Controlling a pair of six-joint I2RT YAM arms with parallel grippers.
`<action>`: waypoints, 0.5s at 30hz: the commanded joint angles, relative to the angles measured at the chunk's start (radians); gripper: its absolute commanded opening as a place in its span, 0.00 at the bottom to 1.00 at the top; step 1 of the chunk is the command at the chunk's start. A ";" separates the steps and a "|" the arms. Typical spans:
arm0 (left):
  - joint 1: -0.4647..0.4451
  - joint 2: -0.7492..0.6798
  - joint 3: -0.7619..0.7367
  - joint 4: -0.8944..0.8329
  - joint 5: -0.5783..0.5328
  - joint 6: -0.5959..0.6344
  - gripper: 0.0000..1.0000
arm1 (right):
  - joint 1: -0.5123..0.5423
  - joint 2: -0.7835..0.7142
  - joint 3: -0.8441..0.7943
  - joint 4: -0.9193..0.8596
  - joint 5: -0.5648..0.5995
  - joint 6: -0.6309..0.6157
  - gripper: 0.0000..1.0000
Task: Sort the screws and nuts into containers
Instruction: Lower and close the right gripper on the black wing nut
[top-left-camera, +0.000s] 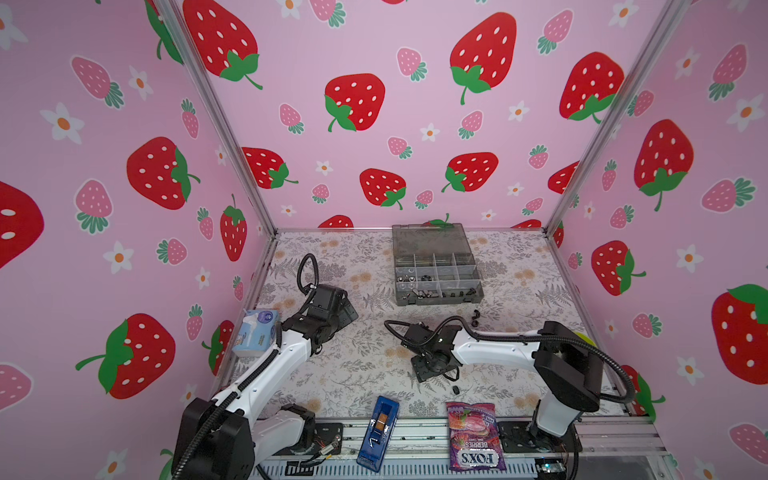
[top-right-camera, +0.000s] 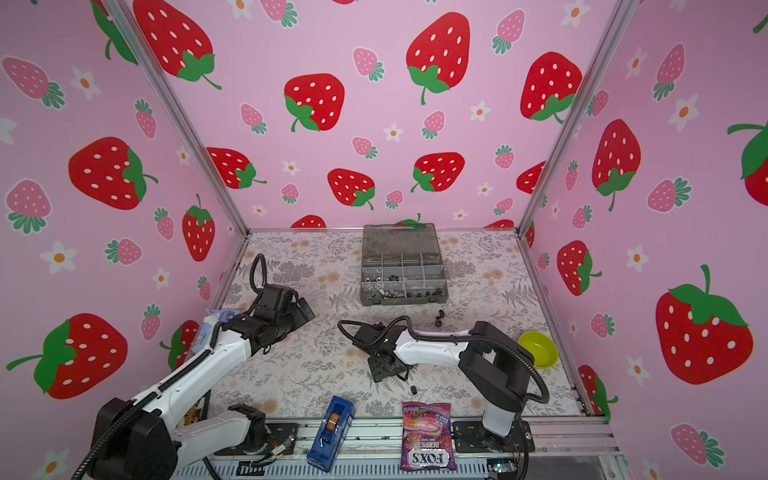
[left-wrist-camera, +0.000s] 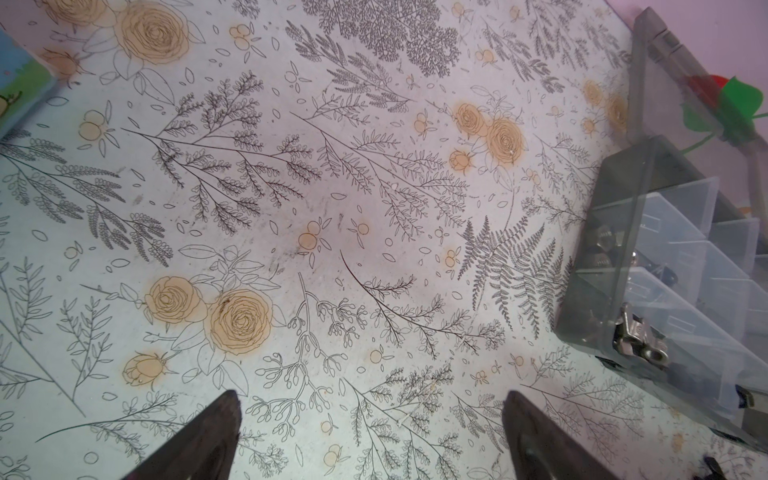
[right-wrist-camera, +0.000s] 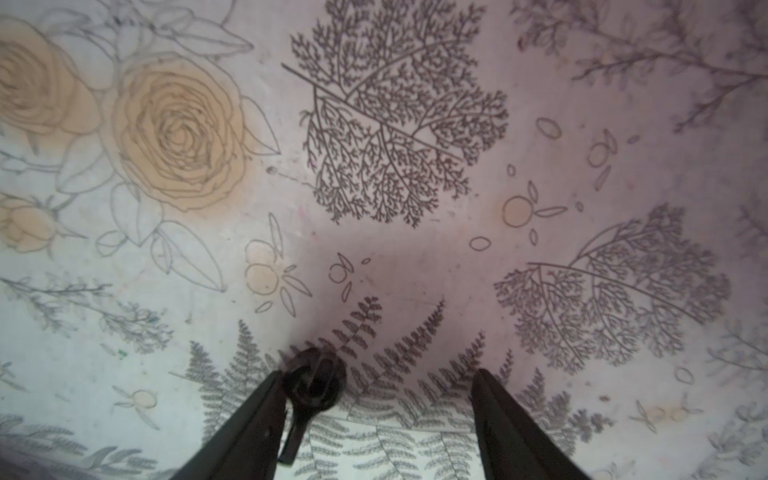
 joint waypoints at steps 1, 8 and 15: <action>0.005 0.003 0.011 -0.016 -0.023 -0.017 0.99 | 0.008 -0.020 -0.034 -0.037 -0.011 0.023 0.65; 0.006 0.009 0.021 -0.016 -0.018 -0.020 0.99 | 0.013 0.013 0.006 -0.017 -0.043 -0.019 0.42; 0.007 0.017 0.029 -0.018 -0.029 -0.016 0.99 | 0.019 0.026 0.042 -0.053 -0.041 -0.045 0.26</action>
